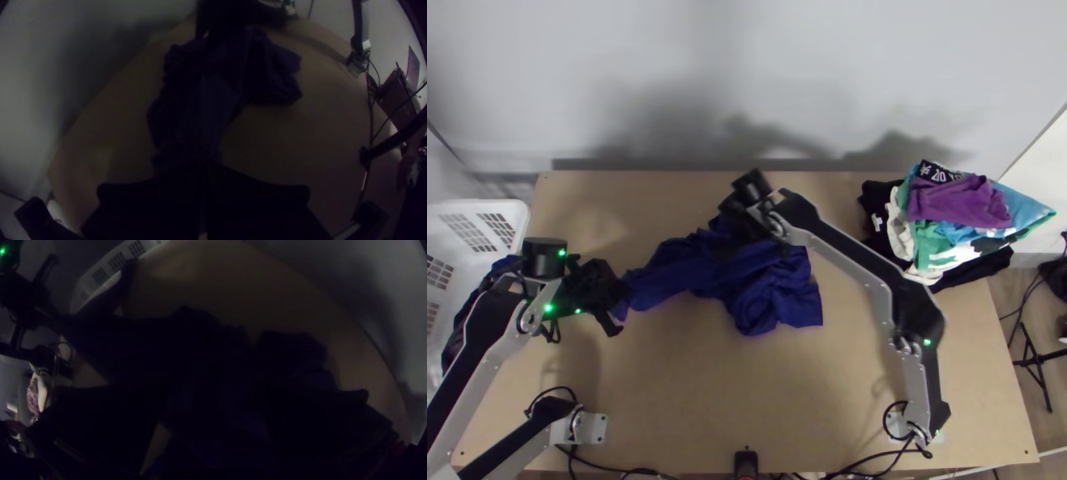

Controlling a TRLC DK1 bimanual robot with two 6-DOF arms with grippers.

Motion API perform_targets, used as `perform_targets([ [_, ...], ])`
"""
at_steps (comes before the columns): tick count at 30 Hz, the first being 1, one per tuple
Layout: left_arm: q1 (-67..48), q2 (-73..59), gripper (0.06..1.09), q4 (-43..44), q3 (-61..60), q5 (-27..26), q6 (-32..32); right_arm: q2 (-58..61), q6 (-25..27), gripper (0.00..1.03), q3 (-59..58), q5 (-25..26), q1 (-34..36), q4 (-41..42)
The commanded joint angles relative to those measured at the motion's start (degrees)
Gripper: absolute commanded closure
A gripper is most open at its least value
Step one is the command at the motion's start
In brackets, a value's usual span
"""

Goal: Fold the t-shirt

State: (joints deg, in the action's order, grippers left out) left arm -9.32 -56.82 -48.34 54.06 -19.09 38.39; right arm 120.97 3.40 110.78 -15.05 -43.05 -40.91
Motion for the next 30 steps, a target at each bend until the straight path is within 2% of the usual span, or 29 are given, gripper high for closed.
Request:
perform_targets([
  [1, -0.17, 2.94, 1.03, -0.09, -1.94, -0.07, 0.63, 8.50, -0.50, 0.18, 9.98, -0.07, -3.10, -1.99],
  [4, -0.17, 3.38, 1.03, 0.00, -2.30, -0.07, 0.63, 11.66, -0.23, 0.25, 12.79, -0.07, -3.27, -1.99],
  [12, 0.18, 5.31, 1.03, -0.27, -2.47, -0.07, 0.54, 16.85, 2.75, 0.27, 15.34, 2.39, -2.92, -4.45],
  [15, 0.18, 6.02, 1.03, -0.44, -3.09, -0.07, 0.63, 16.76, 4.34, 0.43, 15.08, 3.53, -2.57, -4.71],
  [22, 0.71, 6.81, 1.03, -0.44, -3.88, -0.07, 1.07, 13.42, 7.50, 0.97, 15.34, 3.71, -2.13, -4.71],
  [23, 0.80, 6.90, 1.03, -0.44, -4.05, -0.07, 1.25, 12.54, 7.85, 1.00, 15.25, 3.80, -1.95, -4.71],
  [30, 5.02, 6.81, 1.03, 3.25, -4.67, 0.02, 3.71, 6.74, 7.76, 1.00, 19.82, 3.89, 0.42, -4.62],
])
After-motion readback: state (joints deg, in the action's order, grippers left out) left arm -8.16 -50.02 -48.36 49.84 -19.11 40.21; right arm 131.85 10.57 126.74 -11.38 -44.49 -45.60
